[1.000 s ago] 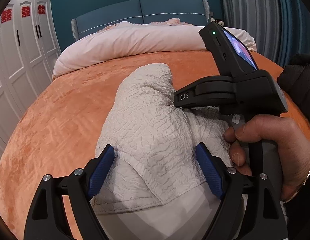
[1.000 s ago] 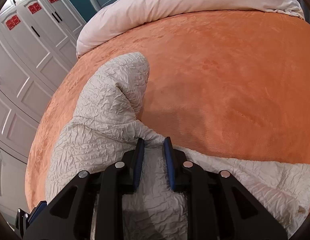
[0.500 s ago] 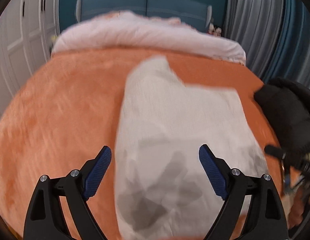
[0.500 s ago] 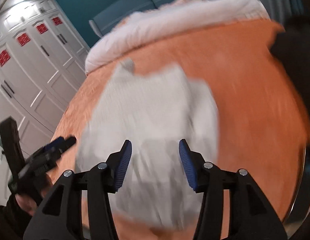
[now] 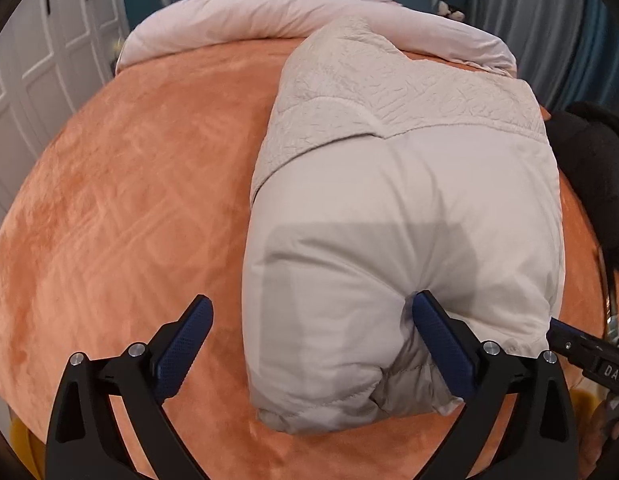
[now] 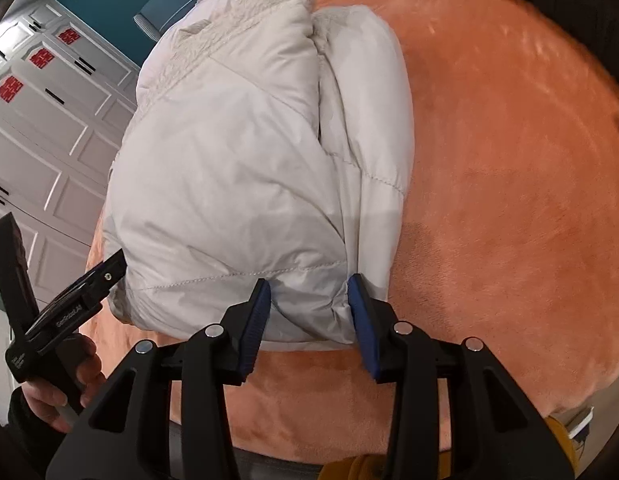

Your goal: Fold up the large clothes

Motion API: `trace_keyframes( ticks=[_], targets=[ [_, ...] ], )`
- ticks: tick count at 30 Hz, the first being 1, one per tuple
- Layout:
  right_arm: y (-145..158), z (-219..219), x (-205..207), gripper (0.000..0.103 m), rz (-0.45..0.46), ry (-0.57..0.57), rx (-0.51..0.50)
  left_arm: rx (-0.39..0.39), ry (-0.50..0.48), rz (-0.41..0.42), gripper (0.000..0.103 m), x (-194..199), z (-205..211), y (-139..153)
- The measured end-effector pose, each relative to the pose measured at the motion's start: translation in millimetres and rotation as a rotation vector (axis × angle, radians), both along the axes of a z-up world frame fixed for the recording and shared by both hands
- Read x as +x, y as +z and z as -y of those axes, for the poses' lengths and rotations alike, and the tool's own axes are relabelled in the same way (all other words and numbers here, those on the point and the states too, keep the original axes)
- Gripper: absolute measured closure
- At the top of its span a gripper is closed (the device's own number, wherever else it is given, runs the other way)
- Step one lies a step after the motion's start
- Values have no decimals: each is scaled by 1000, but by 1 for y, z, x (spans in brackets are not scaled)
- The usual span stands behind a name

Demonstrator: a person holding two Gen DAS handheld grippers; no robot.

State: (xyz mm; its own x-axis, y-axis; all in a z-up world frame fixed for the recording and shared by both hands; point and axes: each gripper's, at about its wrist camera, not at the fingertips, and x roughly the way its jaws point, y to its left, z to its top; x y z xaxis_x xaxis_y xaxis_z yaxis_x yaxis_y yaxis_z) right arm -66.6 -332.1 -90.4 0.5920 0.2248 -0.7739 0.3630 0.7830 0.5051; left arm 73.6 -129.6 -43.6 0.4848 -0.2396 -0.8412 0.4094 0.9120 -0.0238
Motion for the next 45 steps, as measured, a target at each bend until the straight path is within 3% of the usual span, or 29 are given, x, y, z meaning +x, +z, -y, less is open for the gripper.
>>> trace_keyframes(
  ticks=[7, 11, 16, 31, 35, 45],
  targets=[
    [48, 31, -23, 62, 150, -111, 58, -88, 28, 41, 8, 3, -21, 48],
    [48, 65, -9, 61, 132, -180, 51, -102, 70, 42, 8, 26, -24, 64],
    [39, 85, 11, 51, 108, -203, 75, -97, 101, 31, 8, 43, -23, 70],
    [-13, 75, 52, 43, 3, -72, 192, -102, 60, -79, 7, 78, 7, 42],
    [-18, 72, 59, 41, 17, -21, 222, -169, 59, -126, 5, 91, 6, 28],
    [-39, 80, 92, 23, 46, 49, 357, -383, 33, -292, 5, 131, 8, 0]
  ],
)
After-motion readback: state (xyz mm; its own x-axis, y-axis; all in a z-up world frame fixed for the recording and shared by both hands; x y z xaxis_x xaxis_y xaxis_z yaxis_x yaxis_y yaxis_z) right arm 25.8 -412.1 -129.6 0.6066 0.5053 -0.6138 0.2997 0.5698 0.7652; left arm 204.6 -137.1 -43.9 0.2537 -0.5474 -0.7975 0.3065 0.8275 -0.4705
